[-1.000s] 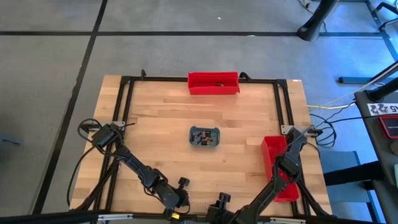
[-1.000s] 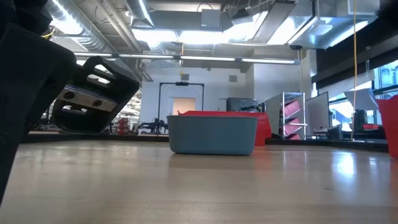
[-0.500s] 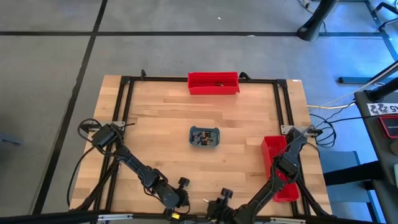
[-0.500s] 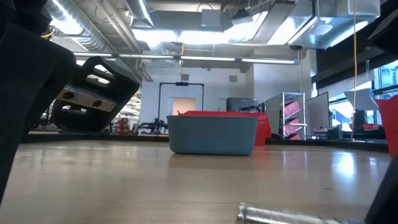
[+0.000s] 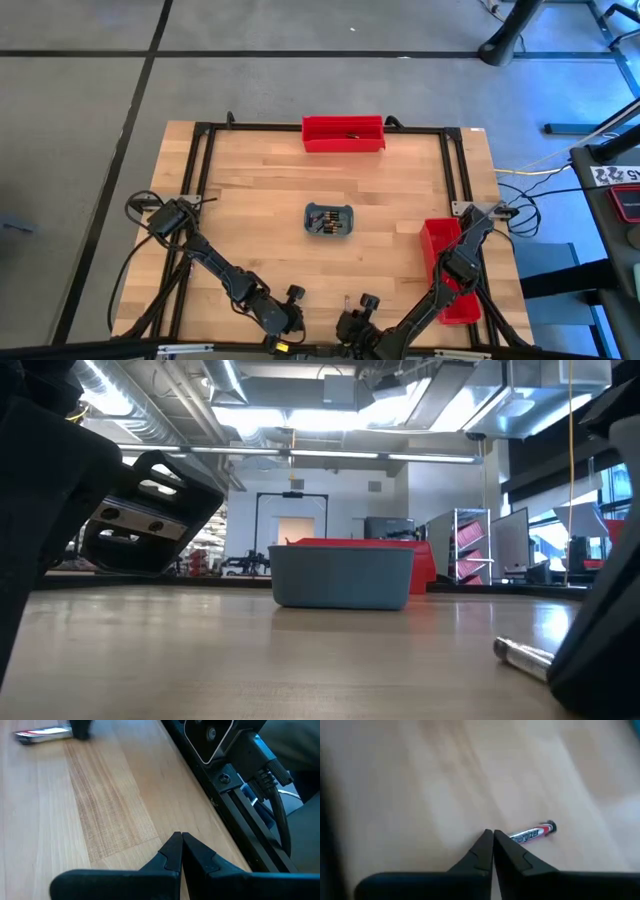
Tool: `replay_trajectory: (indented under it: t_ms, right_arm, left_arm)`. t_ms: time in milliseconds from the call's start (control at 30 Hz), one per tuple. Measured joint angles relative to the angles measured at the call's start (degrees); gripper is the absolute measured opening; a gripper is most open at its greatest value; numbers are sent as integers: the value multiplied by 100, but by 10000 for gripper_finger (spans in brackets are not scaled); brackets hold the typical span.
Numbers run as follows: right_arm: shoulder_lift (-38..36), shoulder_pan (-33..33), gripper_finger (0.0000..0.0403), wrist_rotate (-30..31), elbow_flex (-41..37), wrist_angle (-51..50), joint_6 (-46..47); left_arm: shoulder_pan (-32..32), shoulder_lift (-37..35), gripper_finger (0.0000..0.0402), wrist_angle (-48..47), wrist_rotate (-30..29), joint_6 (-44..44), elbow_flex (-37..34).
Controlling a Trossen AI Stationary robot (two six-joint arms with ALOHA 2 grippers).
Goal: Sort batteries
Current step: Put the silver battery into the bottom red bin
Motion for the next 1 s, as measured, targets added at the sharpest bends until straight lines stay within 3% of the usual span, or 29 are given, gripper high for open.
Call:
replay_trajectory:
  t_ms: [167,267,467,667,833,1000]
  right_arm:
    - [-60,35,47,120,272,-717,156]
    - [-278,95,77,406,362,-1411,871]
    - [-449,274,171,520,370,-2434,2648]
    - [-471,318,266,91,115,-2426,3350]
    - [-471,249,280,-198,-414,-2527,4060]
    - [-501,223,277,102,-638,-2110,4250]
  left_arm:
    - [0,0,1,0,-2,0,0]
    - [0,0,1,0,-2,-26,0]
    - [0,0,1,-2,0,-83,0]
    - [0,0,1,-2,-2,-72,0]
    - [0,0,1,-2,-3,-64,0]
    - [0,0,1,0,-2,31,0]
